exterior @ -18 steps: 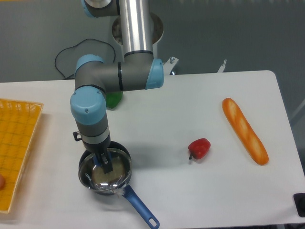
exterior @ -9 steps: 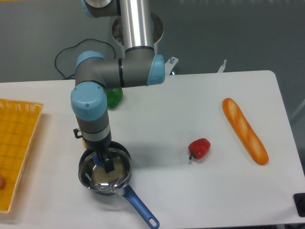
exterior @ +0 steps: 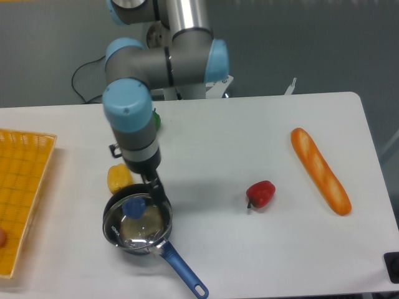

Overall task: Close the pot lid
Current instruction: 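Open the gripper and lift away from the lid knob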

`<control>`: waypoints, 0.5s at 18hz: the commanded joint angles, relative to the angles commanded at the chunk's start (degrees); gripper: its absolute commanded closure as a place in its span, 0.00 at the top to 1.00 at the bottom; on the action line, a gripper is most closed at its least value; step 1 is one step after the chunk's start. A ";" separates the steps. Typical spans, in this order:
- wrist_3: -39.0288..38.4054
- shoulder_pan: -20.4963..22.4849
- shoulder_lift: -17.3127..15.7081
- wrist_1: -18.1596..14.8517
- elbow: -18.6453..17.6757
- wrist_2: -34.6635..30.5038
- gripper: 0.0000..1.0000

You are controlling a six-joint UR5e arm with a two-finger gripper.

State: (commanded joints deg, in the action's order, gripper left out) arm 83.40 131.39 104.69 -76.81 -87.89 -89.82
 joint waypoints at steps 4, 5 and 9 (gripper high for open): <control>7.28 3.95 -3.95 -4.22 -1.22 -0.09 1.00; 10.00 5.44 -5.27 -4.32 -2.45 -0.09 1.00; 18.45 10.28 -8.79 -4.49 -5.45 -0.09 1.00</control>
State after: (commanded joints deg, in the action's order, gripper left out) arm 101.84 141.67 95.89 -81.30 -93.34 -89.91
